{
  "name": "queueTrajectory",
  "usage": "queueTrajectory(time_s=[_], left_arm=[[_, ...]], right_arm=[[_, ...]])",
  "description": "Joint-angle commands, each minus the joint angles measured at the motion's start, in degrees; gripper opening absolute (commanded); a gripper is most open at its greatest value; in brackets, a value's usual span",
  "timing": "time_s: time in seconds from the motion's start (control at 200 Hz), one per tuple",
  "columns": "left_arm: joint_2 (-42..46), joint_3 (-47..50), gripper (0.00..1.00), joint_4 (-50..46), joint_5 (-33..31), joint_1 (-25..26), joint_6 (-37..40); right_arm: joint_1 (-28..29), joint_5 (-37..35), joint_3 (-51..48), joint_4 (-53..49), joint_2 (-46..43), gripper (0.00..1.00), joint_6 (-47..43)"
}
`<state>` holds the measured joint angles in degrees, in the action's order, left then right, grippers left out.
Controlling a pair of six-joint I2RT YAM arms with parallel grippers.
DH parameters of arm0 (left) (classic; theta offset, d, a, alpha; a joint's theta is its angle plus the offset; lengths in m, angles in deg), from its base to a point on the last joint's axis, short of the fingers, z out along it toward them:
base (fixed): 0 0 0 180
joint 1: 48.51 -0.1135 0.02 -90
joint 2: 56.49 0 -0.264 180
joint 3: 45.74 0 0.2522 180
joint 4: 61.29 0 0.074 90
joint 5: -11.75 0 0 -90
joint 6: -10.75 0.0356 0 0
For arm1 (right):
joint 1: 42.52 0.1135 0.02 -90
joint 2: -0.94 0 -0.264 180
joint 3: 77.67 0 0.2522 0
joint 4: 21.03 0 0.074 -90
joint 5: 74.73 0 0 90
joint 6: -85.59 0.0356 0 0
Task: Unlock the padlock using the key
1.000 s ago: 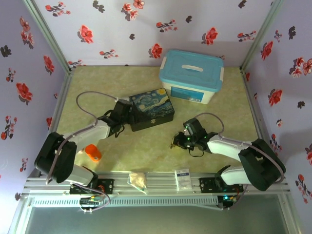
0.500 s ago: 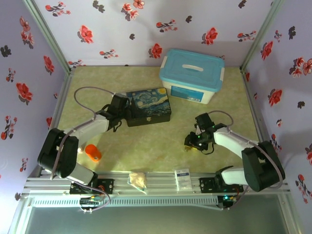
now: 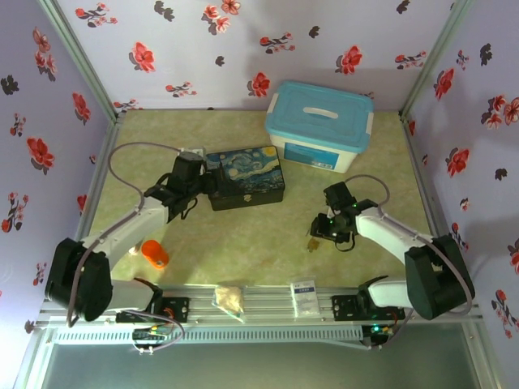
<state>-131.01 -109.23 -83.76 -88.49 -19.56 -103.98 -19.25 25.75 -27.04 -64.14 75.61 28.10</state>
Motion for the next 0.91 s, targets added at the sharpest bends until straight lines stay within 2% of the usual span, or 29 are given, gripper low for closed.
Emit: queueTrajectory(time_s=[0.0, 0.06, 0.125, 0.185, 0.21, 0.265, 0.28, 0.305, 0.32, 0.47, 0.55, 0.72, 0.83, 0.9], left_arm=[[2.44, 1.54, 0.6, -2.57, 0.57, -0.56, -0.39], [3.25, 2.25, 0.61, -2.93, 0.56, -1.03, -0.41], [4.02, 3.48, 0.61, -2.78, 0.57, -2.13, -0.2], [4.91, 5.18, 0.64, -2.0, 0.41, -3.98, 0.63], [5.46, 6.11, 0.67, -1.14, -0.02, -4.98, 0.89], [6.8, 8.57, 0.91, 1.83, -2.58, -7.55, 0.96], [7.25, 9.28, 0.98, 2.76, -3.07, -8.25, 1.24], [7.83, 10.23, 1.0, 4.6, -3.99, -9.26, 2.07], [8.1, 10.85, 1.0, 5.77, -4.86, -9.87, 2.79], [8.91, 15.43, 1.0, 16.84, -14.18, -14.47, 9.0], [7.97, 17.83, 1.0, 23.57, -17.07, -16.35, 12.96], [-5.36, 18.66, 1.0, 37.74, -20.91, -18.27, 24.97], [-11.95, 18.51, 1.0, 44.33, -20.47, -20.38, 27.32], [-13.09, 16.58, 1.0, 40.99, -17.01, -22.39, 24.77]], right_arm=[[0.66, 1.67, 0.4, 4.41, 0.78, 0.43, -0.14], [1.56, 1.09, 0.86, 5.42, 1.02, 0.42, -0.21], [2.47, -3.28, 2.13, 4.29, -0.37, 0.42, -0.79], [2.95, -9.67, 2.9, 3.04, -3.36, 0.5, -1.88], [2.93, -12.4, 3.18, 2.81, -4.87, 0.55, -2.47], [2.85, -19.49, 3.52, 2.98, -7.98, 0.75, -4.11], [2.77, -21.05, 3.51, 3.22, -8.68, 0.84, -4.78], [2.55, -23.8, 3.48, 3.94, -9.72, 0.96, -6.23], [2.38, -25.28, 3.47, 4.52, -10.23, 0.99, -7.0], [-3.11, -39.41, 2.33, 12.03, -11.28, 0.99, -13.11], [-6.96, -43.57, -0.14, 18.32, -11.8, 0.99, -16.11], [-14.75, -40.86, -10.11, 41.32, -10.55, 0.99, -23.09], [-18.48, -38.63, -15.75, 57.17, -6.6, 0.99, -24.71], [-20.65, -35.81, -18.6, 66.21, -3.08, 0.99, -23.44]])
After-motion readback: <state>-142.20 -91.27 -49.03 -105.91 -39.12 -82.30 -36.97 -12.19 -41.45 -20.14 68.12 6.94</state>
